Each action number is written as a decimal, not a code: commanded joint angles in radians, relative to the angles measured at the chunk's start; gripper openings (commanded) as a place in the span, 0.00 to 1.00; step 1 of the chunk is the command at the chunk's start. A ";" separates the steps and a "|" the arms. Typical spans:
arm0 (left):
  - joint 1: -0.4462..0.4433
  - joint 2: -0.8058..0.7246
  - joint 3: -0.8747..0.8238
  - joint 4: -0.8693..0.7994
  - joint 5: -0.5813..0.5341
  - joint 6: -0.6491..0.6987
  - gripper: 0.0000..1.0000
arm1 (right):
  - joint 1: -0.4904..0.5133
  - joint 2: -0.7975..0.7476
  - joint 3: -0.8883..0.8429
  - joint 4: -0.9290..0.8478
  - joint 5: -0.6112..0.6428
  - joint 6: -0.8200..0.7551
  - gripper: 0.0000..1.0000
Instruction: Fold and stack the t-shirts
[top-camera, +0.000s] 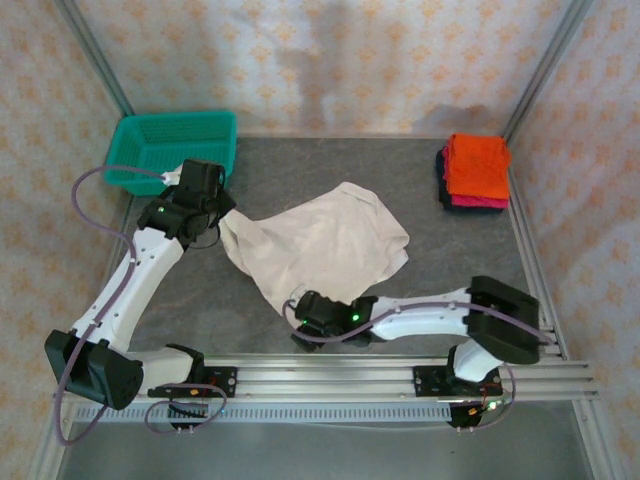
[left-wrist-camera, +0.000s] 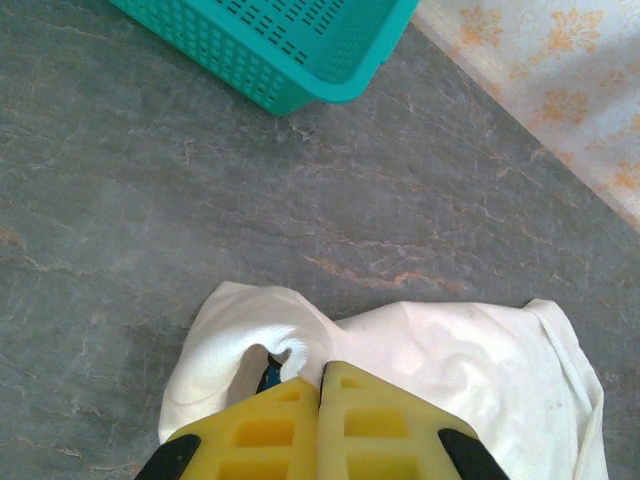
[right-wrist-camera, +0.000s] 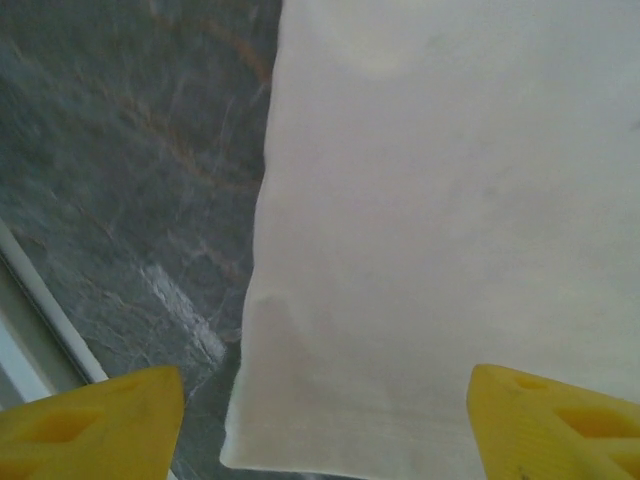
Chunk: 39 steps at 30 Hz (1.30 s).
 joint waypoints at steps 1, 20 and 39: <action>0.011 -0.002 -0.007 0.010 -0.040 -0.002 0.00 | 0.009 0.052 0.035 0.024 0.055 0.029 0.72; 0.030 -0.047 -0.014 -0.018 -0.079 0.016 0.00 | -0.004 0.002 0.045 -0.102 0.158 0.011 0.00; 0.152 -0.013 0.532 -0.095 -0.177 0.164 0.00 | -0.580 -0.617 0.433 -0.302 0.316 -0.312 0.00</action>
